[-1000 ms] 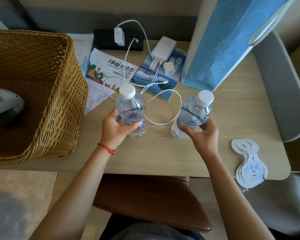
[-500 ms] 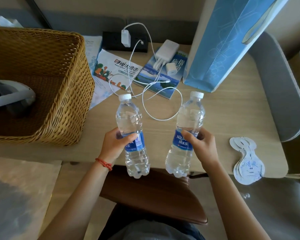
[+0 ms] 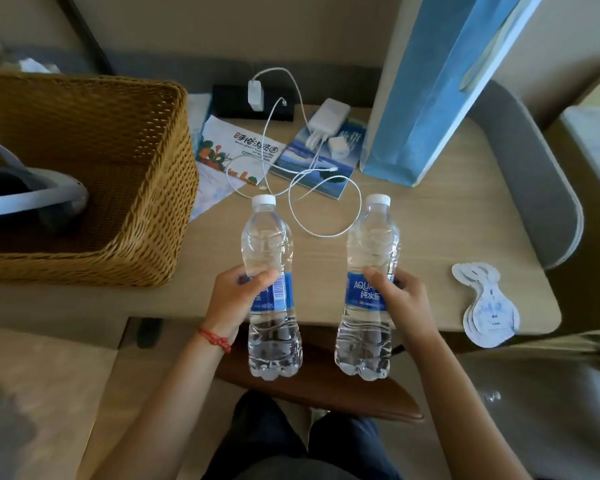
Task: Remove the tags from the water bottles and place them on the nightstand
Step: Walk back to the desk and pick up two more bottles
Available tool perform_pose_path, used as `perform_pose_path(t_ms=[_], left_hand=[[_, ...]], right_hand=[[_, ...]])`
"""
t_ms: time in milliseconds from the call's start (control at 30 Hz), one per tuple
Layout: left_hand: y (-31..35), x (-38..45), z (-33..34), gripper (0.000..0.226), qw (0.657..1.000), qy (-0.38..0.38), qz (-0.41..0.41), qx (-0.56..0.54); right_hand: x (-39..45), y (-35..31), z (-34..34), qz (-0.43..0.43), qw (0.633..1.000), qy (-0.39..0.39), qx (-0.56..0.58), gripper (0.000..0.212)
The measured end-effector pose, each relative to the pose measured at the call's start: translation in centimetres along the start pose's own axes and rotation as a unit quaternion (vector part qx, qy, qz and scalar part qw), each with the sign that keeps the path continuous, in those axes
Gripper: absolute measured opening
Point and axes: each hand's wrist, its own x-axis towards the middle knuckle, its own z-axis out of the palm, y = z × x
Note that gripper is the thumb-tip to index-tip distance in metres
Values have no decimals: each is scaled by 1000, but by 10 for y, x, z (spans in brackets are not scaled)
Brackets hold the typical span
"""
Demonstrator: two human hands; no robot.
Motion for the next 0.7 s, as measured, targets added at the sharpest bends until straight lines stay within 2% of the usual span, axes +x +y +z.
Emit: perform_pose_path(t_ms=[167,400,533,700], left_hand=[[5,-10,-25,39,999,-46,5,21],[7,-33,-49,18,989,-138,6,55],[2,-47,-49,35,977,-192,2,91],[-7,-71,-31,35,959,-263,-6,109]], right_hand=[[-39,1,22,-7,999,32,23,16],[-108,14,52,11,990,132,48,15],[-147,26,58,13,979,192,60,14],[-194,45,53,31,957,277,75,25]])
